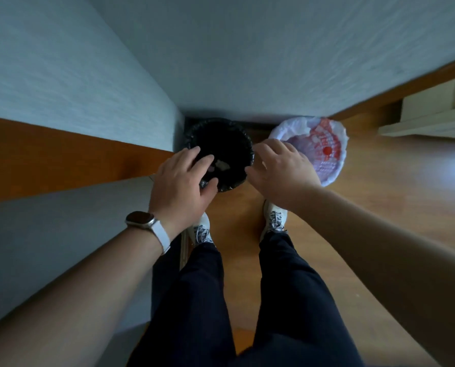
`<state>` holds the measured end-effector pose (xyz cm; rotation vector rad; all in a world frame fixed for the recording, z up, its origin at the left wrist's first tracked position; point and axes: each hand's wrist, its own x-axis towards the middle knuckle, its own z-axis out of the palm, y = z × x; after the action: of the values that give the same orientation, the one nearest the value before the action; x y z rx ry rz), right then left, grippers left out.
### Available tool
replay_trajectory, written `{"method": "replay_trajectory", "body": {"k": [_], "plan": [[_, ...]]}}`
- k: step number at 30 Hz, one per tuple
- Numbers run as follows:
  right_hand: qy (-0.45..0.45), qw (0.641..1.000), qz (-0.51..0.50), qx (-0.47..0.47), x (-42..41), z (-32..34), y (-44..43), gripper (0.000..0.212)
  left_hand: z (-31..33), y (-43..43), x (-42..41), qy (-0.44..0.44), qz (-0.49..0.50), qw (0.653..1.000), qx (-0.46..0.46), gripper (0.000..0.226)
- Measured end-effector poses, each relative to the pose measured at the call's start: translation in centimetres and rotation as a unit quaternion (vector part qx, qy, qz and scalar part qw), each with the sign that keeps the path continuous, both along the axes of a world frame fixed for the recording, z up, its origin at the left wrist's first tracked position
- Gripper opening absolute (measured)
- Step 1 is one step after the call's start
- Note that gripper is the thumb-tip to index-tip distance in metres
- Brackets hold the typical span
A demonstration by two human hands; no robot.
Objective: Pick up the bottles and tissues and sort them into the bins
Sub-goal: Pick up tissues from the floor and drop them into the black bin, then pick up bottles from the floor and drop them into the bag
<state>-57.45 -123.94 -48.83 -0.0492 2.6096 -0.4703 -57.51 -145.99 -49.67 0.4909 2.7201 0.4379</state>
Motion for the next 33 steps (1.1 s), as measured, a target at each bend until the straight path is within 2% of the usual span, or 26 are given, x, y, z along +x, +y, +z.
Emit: {"method": "replay_trajectory", "body": {"k": [11, 17, 24, 33], "plan": [[0.046, 0.995, 0.036, 0.076, 2.8, 17.1, -2.4, 0.055, 14.4, -2.3, -1.3, 0.073, -0.083, 0.994, -0.01, 0.049], [0.096, 0.99, -0.044, 0.09, 6.2, 22.7, -2.1, 0.048, 18.9, -2.3, -0.5, 0.084, -0.157, 0.984, -0.018, 0.053], [0.151, 0.971, -0.12, 0.143, 10.7, 27.8, 1.7, 0.049, 24.8, 2.7, 0.0, 0.175, -0.243, 0.954, 0.008, 0.045], [0.211, 0.943, -0.193, 0.17, 16.9, 34.9, 11.9, 0.053, 31.8, 14.3, 3.5, 0.252, -0.299, 0.919, 0.05, 0.044]]}}
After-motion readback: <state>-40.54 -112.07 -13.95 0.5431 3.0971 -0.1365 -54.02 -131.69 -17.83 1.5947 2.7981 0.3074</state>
